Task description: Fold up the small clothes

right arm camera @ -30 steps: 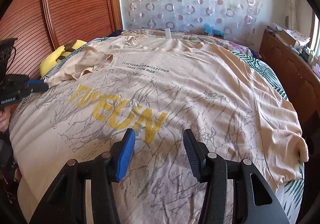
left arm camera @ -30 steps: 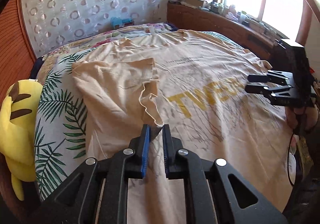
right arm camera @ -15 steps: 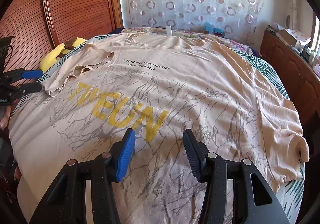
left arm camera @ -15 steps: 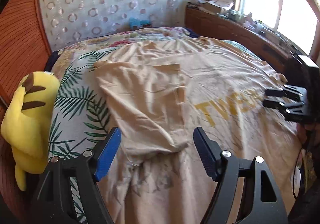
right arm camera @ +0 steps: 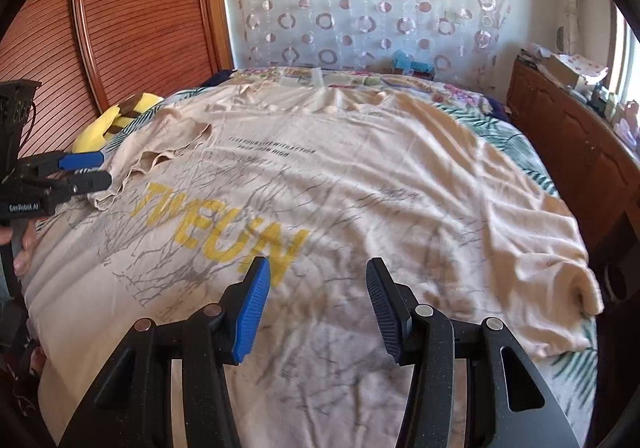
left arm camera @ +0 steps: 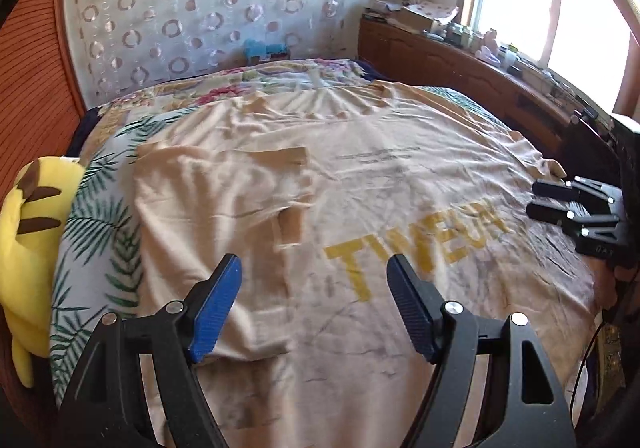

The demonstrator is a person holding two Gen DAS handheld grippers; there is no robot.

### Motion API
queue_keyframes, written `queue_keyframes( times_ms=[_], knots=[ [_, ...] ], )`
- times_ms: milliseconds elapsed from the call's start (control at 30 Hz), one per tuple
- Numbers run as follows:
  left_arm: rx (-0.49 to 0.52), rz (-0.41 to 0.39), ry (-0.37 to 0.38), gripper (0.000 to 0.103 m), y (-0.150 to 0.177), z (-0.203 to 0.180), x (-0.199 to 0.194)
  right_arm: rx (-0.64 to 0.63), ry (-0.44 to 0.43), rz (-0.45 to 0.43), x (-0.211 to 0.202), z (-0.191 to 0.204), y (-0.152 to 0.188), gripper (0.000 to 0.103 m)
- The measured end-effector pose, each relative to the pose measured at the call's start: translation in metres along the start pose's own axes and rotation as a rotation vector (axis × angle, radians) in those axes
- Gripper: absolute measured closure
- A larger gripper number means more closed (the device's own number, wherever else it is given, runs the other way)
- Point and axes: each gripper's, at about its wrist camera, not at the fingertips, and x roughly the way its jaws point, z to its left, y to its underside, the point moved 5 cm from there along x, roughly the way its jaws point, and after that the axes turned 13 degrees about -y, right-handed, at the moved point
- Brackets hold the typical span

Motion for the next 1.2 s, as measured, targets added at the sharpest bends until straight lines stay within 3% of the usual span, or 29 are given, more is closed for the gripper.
queue_keyframes(
  times_ms=[167, 433, 533, 767, 1133, 1200],
  knots=[
    [0.035, 0.032, 0.026, 0.027, -0.001, -0.024, 0.009, 0.054, 0.074, -0.061, -0.033, -0.041, -0.001, 0.051],
    [0.035, 0.079, 0.003, 0.027, 0.003, -0.031, 0.026, 0.172, 0.206, -0.065, -0.071, -0.122, 0.021, 0.051],
    [0.059, 0.078, -0.016, 0.027, 0.006, -0.034, 0.028, 0.235, 0.207, -0.06, -0.077, -0.144, 0.03, 0.051],
    [0.093, 0.087, -0.009, 0.014, 0.008, -0.041, 0.031, 0.307, 0.191, -0.017, -0.074, -0.17, 0.042, 0.051],
    [0.097, 0.086, -0.01, 0.013, 0.008, -0.043, 0.031, 0.349, 0.145, 0.042, -0.057, -0.195, 0.031, 0.051],
    [0.097, 0.087, -0.01, 0.013, 0.008, -0.043, 0.031, 0.336, 0.142, 0.046, -0.055, -0.196, 0.027, 0.06]
  ],
)
